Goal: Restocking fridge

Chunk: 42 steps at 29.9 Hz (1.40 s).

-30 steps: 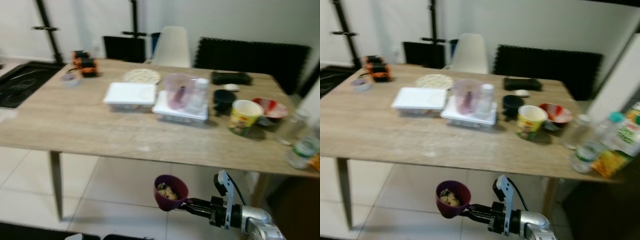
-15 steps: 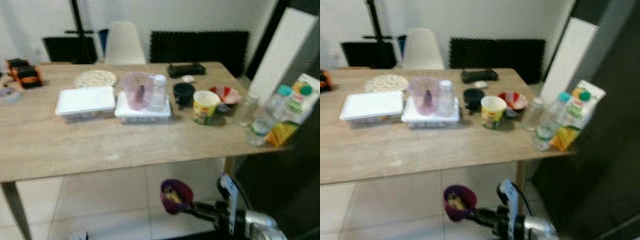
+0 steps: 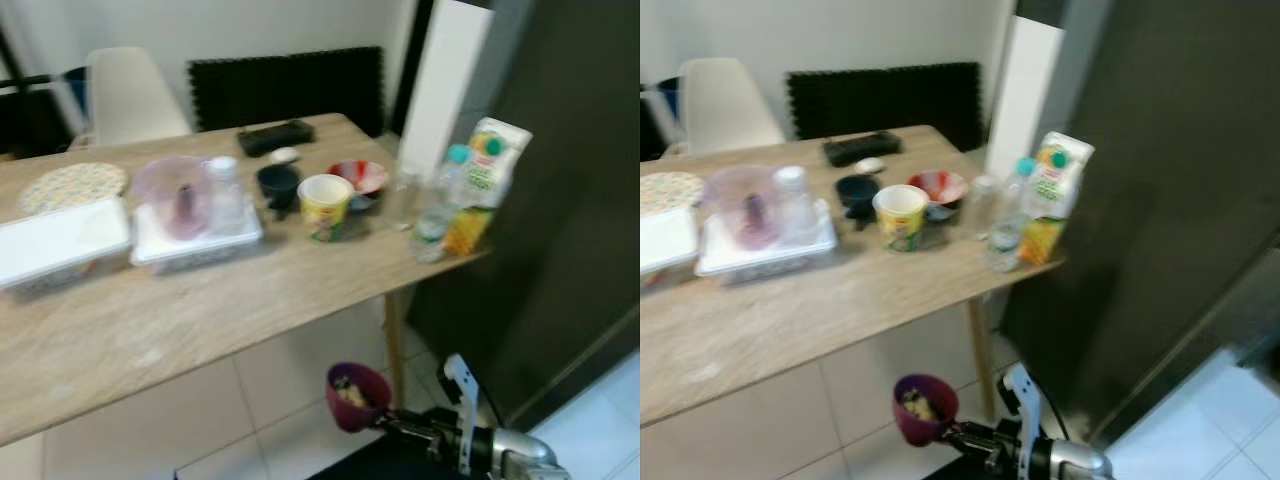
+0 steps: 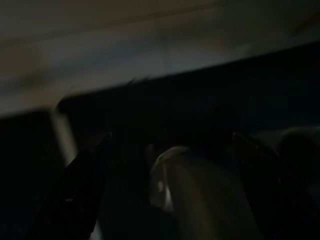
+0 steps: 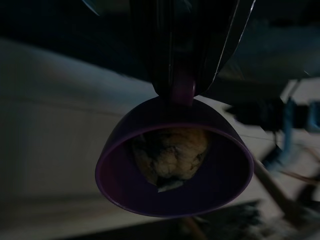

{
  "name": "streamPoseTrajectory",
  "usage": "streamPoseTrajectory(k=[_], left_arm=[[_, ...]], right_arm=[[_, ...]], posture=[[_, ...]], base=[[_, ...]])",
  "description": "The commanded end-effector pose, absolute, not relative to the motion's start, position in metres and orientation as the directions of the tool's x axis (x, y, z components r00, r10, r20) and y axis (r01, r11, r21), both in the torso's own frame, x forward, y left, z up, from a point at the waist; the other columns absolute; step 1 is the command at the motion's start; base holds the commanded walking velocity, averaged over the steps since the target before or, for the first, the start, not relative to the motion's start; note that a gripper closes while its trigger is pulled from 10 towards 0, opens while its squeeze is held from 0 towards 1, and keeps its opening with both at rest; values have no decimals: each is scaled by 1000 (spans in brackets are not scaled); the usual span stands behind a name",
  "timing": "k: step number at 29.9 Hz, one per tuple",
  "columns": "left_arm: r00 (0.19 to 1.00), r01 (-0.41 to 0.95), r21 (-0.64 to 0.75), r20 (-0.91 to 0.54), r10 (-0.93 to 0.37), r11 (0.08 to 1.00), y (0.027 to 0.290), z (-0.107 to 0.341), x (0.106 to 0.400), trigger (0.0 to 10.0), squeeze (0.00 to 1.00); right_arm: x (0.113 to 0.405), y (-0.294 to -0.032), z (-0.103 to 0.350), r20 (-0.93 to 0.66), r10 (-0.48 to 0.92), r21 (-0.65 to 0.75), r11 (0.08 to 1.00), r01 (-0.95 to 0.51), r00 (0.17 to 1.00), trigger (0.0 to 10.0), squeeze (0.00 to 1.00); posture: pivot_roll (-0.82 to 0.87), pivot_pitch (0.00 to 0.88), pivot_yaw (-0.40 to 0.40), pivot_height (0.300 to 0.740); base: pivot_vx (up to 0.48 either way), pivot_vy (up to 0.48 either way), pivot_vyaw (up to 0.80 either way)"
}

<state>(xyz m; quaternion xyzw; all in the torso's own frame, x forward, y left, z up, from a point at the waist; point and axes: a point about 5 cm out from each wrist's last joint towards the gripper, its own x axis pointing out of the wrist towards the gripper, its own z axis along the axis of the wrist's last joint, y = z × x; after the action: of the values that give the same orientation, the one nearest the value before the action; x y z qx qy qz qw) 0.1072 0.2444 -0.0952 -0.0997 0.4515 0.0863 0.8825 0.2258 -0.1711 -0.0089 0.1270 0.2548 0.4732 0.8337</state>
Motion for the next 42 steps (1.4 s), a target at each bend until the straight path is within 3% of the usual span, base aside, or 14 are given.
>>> streamPoseTrajectory(k=[1, 6, 9, 15, 22, 29, 36, 42], left_arm=[[539, -249, -88, -840, 63, 964, 242, -100, 95, 10000, 0], [534, -246, -72, -843, 73, 967, 243, -100, 95, 10000, 0], [528, -240, -53, -845, 85, 969, 244, -100, 94, 10000, 0], [527, -240, -46, -845, 90, 970, 244, -100, 95, 10000, 0], [518, -224, -34, -851, 90, 974, 242, -101, 93, 10000, 0], [517, -213, -32, -852, 85, 977, 240, -101, 94, 10000, 0], [517, -207, -41, -853, 74, 977, 239, -101, 95, 10000, 0], [513, -189, -70, -858, 38, 980, 230, -103, 95, 10000, 0]], right_arm=[[226, -171, -10, -298, 841, 451, 542, -709, 452, 10000, 0], [224, -179, -18, -336, 786, 458, 617, -640, 519, 10000, 0], [222, -192, -29, -428, 658, 418, 752, -509, 620, 10000, 0], [220, -199, -34, -466, 593, 399, 803, -443, 656, 10000, 0], [210, -217, -46, -565, 406, 314, 911, -268, 718, 10000, 0], [207, -224, -50, -608, 321, 261, 945, -199, 726, 10000, 0], [212, -222, -49, -614, 166, 22, 981, -193, 772, 10000, 0], [220, -220, -43, -560, 121, -74, 978, -195, 819, 10000, 0]], posture=[[-41, 0, -56, 740], [-42, 0, -57, 740], [-42, 0, -57, 740], [-43, 0, -56, 740], [-43, 0, -56, 740], [-44, 0, -59, 740], [-44, 0, -59, 740], [-46, 0, -61, 740]], base=[[0, 0, -800], [0, 0, -800], [0, 0, -800], [0, 0, -800], [0, 0, -800], [0, 0, -409], [0, 0, 0], [0, -216, 0]])
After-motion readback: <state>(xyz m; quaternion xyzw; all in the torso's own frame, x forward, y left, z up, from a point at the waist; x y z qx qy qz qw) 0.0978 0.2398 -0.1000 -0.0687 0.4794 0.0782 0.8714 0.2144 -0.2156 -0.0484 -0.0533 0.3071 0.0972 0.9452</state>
